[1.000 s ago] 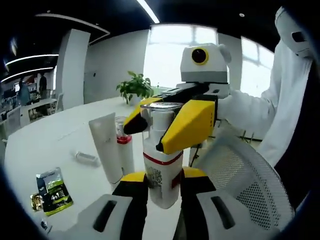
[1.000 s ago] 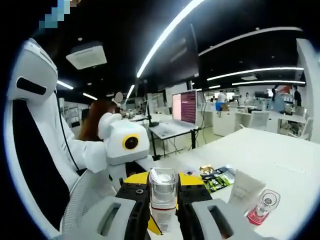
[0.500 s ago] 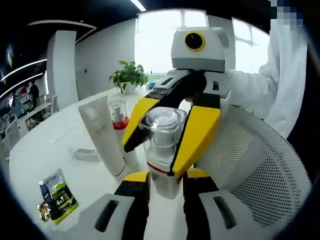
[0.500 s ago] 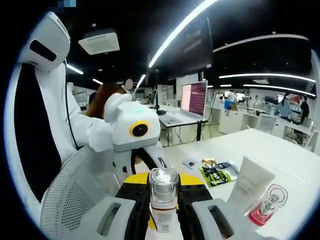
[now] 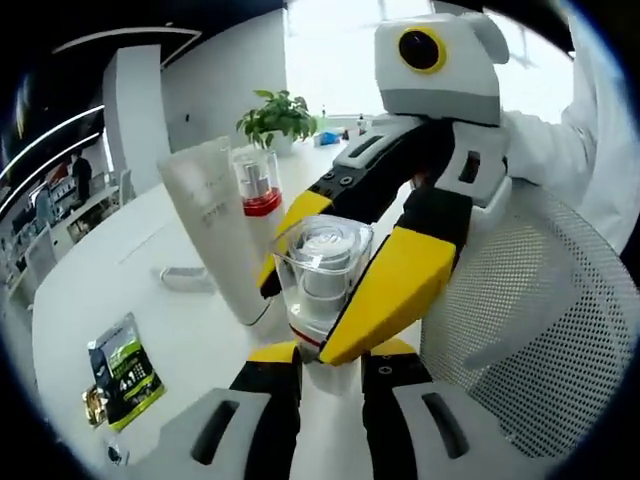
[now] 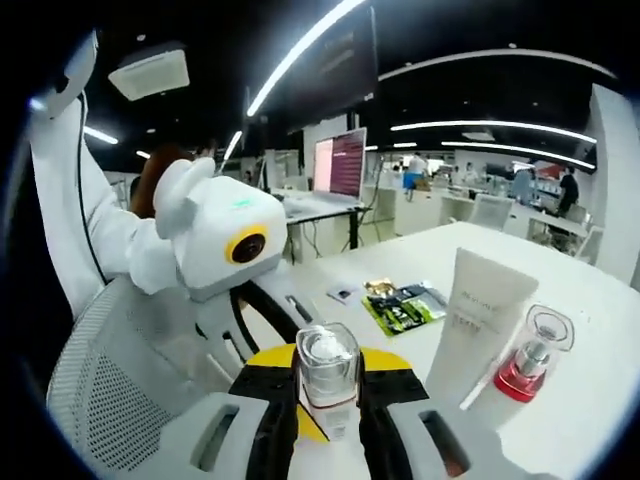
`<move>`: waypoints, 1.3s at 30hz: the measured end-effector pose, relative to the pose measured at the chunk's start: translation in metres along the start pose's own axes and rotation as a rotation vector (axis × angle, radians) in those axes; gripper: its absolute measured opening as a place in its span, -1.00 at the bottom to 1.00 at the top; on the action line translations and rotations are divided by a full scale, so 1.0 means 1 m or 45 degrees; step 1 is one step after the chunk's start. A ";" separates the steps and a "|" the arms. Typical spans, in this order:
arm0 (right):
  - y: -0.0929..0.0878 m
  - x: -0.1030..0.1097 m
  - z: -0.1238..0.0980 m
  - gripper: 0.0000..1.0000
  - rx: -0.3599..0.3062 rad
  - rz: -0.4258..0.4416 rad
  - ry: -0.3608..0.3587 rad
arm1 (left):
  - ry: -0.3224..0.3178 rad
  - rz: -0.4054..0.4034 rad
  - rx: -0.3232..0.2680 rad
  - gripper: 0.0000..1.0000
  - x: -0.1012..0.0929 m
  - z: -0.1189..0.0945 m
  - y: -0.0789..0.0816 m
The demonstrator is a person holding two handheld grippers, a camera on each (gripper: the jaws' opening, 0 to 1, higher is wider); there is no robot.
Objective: Arrange the skincare products in the storage area until every visible bottle or jar stands upright without overlapping.
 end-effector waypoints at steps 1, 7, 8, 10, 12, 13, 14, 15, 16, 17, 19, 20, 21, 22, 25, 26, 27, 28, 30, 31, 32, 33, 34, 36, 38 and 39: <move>-0.003 -0.002 0.002 -0.68 0.044 -0.029 -0.046 | 0.013 -0.022 0.005 -0.58 0.001 0.001 -0.002; -0.010 -0.004 0.008 -0.63 0.109 0.012 -0.108 | 0.083 -0.115 -0.019 -0.58 0.007 0.004 -0.003; -0.009 -0.004 0.008 -0.63 0.098 0.033 -0.111 | 0.078 -0.109 -0.017 -0.57 0.006 0.004 -0.003; -0.005 -0.004 0.007 -0.56 0.060 0.077 -0.124 | 0.110 -0.103 0.001 -0.58 0.006 0.007 -0.006; -0.003 -0.008 0.006 -0.54 0.030 0.130 -0.151 | 0.111 -0.083 0.017 -0.57 0.004 0.010 -0.009; -0.003 -0.009 0.006 -0.60 0.034 0.130 -0.154 | 0.115 -0.083 0.023 -0.57 0.004 0.010 -0.009; -0.004 -0.008 0.006 -0.65 0.038 0.129 -0.155 | 0.116 -0.087 0.025 -0.57 0.004 0.010 -0.009; -0.004 -0.007 0.007 -0.66 0.037 0.126 -0.155 | 0.127 -0.099 0.024 -0.57 0.005 0.010 -0.009; -0.005 -0.005 0.008 -0.67 0.044 0.117 -0.155 | 0.125 -0.098 0.025 -0.57 0.005 0.011 -0.009; -0.006 -0.006 0.008 -0.68 0.066 0.081 -0.158 | 0.113 -0.105 0.031 -0.57 0.004 0.012 -0.010; -0.008 -0.004 0.010 -0.70 0.075 0.060 -0.139 | 0.097 -0.126 0.034 -0.57 0.002 0.014 -0.012; -0.010 -0.004 0.011 -0.70 0.085 0.060 -0.126 | 0.096 -0.117 0.044 -0.56 0.001 0.015 -0.013; -0.011 -0.004 0.011 -0.71 0.089 0.063 -0.123 | 0.089 -0.098 0.050 -0.56 0.000 0.016 -0.015; -0.013 -0.005 0.011 -0.71 0.099 0.076 -0.114 | 0.071 -0.102 0.051 -0.56 0.000 0.017 -0.016; -0.015 -0.004 0.012 -0.70 0.108 0.066 -0.100 | 0.057 -0.109 0.067 -0.57 0.000 0.017 -0.017; -0.015 -0.004 0.012 -0.70 0.114 0.053 -0.099 | 0.073 -0.061 0.068 -0.57 0.001 0.017 -0.018; -0.017 -0.003 0.014 -0.70 0.136 0.028 -0.099 | 0.066 -0.067 0.062 -0.56 0.000 0.017 -0.017; -0.019 -0.003 0.014 -0.70 0.157 0.024 -0.099 | 0.060 -0.069 0.059 -0.55 0.000 0.017 -0.017; -0.016 -0.004 0.014 -0.70 0.126 0.049 -0.093 | 0.066 -0.036 0.063 -0.55 0.000 0.017 -0.017; -0.017 -0.006 0.013 -0.69 0.128 0.066 -0.097 | 0.068 -0.008 0.078 -0.55 0.000 0.017 -0.018; -0.017 -0.007 0.012 -0.69 0.127 0.068 -0.099 | 0.066 -0.002 0.087 -0.56 -0.001 0.017 -0.019; -0.017 -0.006 0.012 -0.69 0.125 0.073 -0.101 | 0.061 -0.004 0.092 -0.56 -0.002 0.018 -0.019; -0.017 -0.006 0.012 -0.69 0.125 0.072 -0.103 | 0.062 -0.001 0.095 -0.57 -0.001 0.018 -0.020; -0.016 -0.005 0.013 -0.68 0.123 0.070 -0.101 | 0.059 -0.014 0.101 -0.57 0.000 0.018 -0.021; -0.017 -0.004 0.013 -0.68 0.124 0.078 -0.100 | 0.058 -0.023 0.105 -0.56 0.000 0.017 -0.021; -0.017 -0.005 0.013 -0.67 0.124 0.079 -0.102 | 0.063 -0.025 0.106 -0.54 0.001 0.017 -0.021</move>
Point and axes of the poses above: the point that each gripper's makers call its tool centre point, and the gripper's own axes: z roughly forward along the fingers, x roughly to its left, y roughly out of its top, the point moved 7 cm from there along -z, roughly backward along the fingers, and after that the axes turned 4 degrees about x, right-handed, at the moved point
